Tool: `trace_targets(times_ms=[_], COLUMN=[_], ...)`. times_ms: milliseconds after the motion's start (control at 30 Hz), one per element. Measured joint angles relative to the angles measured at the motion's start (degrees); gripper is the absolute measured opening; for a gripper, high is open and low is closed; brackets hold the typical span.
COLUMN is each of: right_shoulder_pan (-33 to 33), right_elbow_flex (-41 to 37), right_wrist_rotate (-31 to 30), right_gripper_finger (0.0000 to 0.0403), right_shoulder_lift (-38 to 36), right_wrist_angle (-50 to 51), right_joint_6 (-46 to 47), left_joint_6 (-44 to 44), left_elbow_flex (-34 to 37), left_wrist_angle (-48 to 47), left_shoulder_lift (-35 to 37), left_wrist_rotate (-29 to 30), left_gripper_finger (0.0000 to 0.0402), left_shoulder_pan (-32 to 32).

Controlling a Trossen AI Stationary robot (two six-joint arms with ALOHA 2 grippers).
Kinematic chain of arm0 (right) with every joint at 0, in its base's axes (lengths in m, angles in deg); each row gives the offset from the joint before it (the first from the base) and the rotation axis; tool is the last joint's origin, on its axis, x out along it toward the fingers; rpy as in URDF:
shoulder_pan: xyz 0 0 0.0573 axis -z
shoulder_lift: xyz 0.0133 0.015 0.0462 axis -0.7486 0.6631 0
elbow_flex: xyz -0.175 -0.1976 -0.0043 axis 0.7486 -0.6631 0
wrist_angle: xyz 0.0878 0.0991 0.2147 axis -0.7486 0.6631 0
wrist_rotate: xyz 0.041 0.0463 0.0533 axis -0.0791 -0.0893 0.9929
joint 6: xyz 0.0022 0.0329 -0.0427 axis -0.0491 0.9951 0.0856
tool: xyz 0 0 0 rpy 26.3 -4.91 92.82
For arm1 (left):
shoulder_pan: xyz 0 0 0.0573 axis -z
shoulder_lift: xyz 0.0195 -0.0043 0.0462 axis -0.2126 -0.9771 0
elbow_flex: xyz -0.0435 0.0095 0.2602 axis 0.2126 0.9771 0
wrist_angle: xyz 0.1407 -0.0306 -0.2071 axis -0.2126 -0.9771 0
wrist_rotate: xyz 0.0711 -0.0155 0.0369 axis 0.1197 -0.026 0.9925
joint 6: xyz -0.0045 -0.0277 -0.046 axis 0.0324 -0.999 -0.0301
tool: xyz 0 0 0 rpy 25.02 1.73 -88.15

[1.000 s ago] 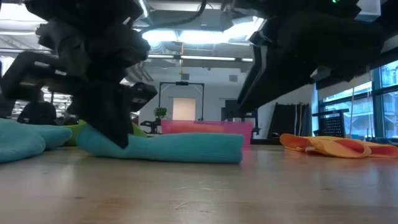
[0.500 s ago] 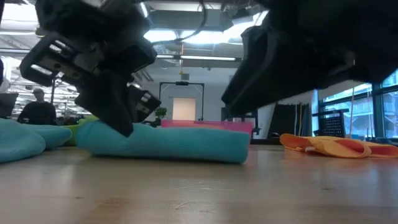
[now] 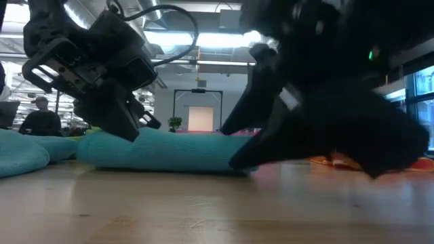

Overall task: Roll microfiber towels into tight, uniform cylinder then place into a basket
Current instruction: Roll the left blue microfiber cloth

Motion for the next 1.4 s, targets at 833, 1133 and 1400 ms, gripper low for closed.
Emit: trace_targets(times_ms=[833, 1133, 1400], right_shoulder_pan=[-1.94, -2.08, -0.5], right_elbow_flex=[2.48, 3.13, 3.15], right_wrist_rotate=[-13.76, -8.9, -7.82], right_gripper_finger=[0.0208, 0.0229, 0.0229], right_shoulder_lift=[3.35, 3.31, 3.88], right_wrist_angle=[-3.77, -1.46, -0.28], right_joint_6=[-8.8, -4.24, -3.57], left_joint_6=[-5.8, -6.52, -6.52], left_elbow_flex=[3.52, 3.52, 3.52], left_wrist_angle=[6.57, 6.59, 6.63], left_shoulder_lift=[0.01, 0.02, 0.02], left_wrist_rotate=[-3.08, -4.08, -4.37], left_gripper_finger=[0.0, 0.0, 0.0], left_shoulder_pan=[-1.63, -3.14, -3.24])
